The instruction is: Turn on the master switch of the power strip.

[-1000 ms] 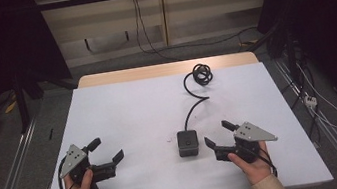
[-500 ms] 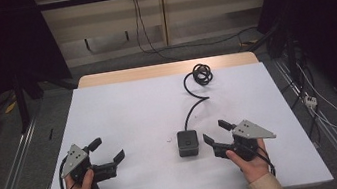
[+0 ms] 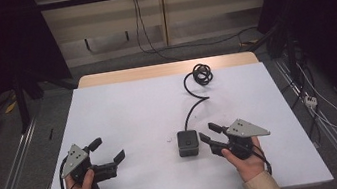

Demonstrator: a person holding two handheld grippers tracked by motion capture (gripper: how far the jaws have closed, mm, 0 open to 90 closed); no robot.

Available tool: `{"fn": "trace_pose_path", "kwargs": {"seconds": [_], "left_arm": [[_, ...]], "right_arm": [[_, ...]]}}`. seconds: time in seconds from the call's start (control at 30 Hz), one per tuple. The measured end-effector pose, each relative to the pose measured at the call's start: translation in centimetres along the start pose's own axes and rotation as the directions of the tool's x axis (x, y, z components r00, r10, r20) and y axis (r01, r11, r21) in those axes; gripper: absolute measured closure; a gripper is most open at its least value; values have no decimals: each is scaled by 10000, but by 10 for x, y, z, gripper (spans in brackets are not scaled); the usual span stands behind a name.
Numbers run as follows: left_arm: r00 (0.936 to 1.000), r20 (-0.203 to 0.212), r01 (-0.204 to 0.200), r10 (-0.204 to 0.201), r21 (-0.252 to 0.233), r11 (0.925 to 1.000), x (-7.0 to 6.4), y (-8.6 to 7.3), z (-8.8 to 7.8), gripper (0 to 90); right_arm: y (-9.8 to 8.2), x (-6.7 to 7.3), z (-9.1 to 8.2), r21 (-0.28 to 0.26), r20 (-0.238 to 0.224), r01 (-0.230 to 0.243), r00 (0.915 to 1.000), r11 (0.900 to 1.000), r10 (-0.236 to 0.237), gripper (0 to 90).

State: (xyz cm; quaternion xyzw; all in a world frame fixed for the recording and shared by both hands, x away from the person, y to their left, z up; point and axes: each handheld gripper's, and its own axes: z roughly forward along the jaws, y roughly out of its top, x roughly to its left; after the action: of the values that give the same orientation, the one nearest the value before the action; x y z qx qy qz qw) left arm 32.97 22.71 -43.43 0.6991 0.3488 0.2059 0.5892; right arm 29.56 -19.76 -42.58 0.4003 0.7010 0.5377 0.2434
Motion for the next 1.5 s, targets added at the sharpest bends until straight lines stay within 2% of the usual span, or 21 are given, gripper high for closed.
{"fn": "trace_pose_path", "kwargs": {"seconds": [0.2, 0.4, 1.27, 1.5], "left_arm": [[10000, -9, 44, -44, 1, 10000, 0, -1, 0, 32], [10000, 34, 51, -51, 2, 10000, 0, -1, 1, 32], [9999, 31, 113, -113, 12, 9999, 2, -2, 0, 32], [10000, 65, 2, -2, 46, 10000, 1, -2, 1, 32]], "right_arm": [[1, 0, 2, 118, -318, 11, 9995, 9999, -7, 650], [2, 0, 4, 230, -485, -21, 9988, 9997, 32, 703], [5, 3, 14, 572, -810, -138, 9965, 9983, 184, 773], [6, 4, 16, 613, -905, -252, 9954, 9978, 307, 784]]}}
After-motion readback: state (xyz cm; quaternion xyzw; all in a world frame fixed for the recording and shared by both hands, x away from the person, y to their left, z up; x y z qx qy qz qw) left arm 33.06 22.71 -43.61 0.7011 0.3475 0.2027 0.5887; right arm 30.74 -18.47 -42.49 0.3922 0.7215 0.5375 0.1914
